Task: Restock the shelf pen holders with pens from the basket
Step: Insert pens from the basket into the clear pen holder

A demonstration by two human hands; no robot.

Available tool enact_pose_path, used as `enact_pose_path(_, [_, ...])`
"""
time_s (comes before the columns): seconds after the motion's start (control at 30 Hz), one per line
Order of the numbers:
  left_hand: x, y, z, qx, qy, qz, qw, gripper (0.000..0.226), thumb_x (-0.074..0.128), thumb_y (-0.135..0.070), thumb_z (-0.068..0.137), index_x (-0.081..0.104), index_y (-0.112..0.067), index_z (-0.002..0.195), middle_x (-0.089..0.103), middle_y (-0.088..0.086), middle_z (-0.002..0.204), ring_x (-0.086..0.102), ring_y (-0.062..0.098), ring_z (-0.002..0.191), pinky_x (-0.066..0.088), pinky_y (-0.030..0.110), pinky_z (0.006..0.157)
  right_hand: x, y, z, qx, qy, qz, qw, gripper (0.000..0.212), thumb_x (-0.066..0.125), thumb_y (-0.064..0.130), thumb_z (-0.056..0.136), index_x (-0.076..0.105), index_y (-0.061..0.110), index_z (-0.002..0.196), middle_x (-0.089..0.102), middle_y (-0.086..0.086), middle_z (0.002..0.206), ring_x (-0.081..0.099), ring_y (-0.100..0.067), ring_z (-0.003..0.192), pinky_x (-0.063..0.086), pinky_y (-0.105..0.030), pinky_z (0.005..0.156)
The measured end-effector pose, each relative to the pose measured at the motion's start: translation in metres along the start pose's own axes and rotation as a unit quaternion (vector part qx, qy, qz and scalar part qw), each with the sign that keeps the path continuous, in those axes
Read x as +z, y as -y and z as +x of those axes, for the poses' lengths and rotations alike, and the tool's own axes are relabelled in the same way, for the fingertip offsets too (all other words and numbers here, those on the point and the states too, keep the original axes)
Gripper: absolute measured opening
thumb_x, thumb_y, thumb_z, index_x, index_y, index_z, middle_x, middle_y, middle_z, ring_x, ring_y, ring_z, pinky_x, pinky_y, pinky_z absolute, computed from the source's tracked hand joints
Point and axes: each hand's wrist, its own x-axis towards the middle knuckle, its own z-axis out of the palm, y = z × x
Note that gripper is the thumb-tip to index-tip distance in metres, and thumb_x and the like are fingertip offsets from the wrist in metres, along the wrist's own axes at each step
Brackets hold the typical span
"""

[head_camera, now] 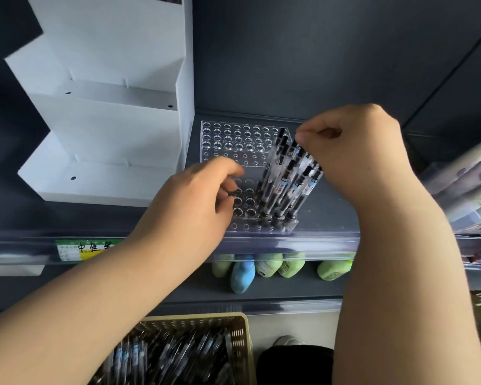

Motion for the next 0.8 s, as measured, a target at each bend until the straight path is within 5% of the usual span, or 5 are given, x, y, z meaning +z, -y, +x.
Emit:
enact_pose_path(0.23, [-0.017,0.002,-0.028,0.074,0.020,0.097,0.992,0.037,0.067,-0.003,0.076,0.059,-0.017,0.110,0.067,-0.002,0.090,0.065,0.021,0.075,0.056,0.037,0.060,0.001,0.000,0.002,0.001,-0.012,-0.019,1.000,0.014,0.061,0.018,0.086,0.073,0.026,0.088,0.062,0.006,0.078,0.060,-0.014,0.079,0.037,-0.020,0.066])
enact_pose_path(0.5, [-0.031,0.006,-0.060,0.054,0.014,0.111,0.992,0.045,0.071,-0.003,0.072,0.055,-0.021,0.110,0.066,-0.006,0.088,0.065,0.015,0.075,0.056,0.031,0.064,-0.001,-0.009,0.000,-0.019,-0.006,-0.046,0.999,0.030,0.047,0.011,0.092,0.070,0.027,0.104,0.060,-0.006,0.100,0.044,-0.015,0.075,0.034,-0.021,0.071])
enact_pose_path(0.63, [-0.038,0.004,-0.074,0.034,0.016,0.120,0.992,0.040,0.071,-0.006,0.071,0.061,-0.019,0.108,0.065,-0.009,0.085,0.057,0.005,0.073,0.039,0.009,0.057,0.002,-0.004,-0.002,-0.015,-0.005,-0.046,0.999,0.040,0.040,0.006,0.091,0.068,0.027,0.110,0.057,-0.013,0.114,0.037,-0.010,0.053,0.034,-0.021,0.070])
enact_pose_path(0.73, [-0.040,0.004,-0.079,0.036,0.006,0.132,0.991,0.037,0.069,-0.007,0.071,0.063,-0.016,0.106,0.065,-0.008,0.084,0.051,0.008,0.078,0.039,0.017,0.072,0.005,0.000,-0.003,-0.008,0.007,-0.053,0.999,0.046,0.037,0.001,0.089,0.068,0.028,0.111,0.055,-0.014,0.113,0.036,-0.011,0.052,0.033,-0.022,0.067])
enact_pose_path(0.8, [-0.042,0.004,-0.081,0.038,0.012,0.152,0.988,0.037,0.071,-0.008,0.070,0.064,-0.016,0.106,0.065,-0.009,0.084,0.058,0.004,0.072,0.043,0.014,0.061,0.003,0.003,-0.003,-0.001,0.010,-0.060,0.998,0.048,0.037,0.001,0.090,0.067,0.029,0.113,0.050,-0.012,0.119,0.039,-0.020,0.057,0.035,-0.023,0.069])
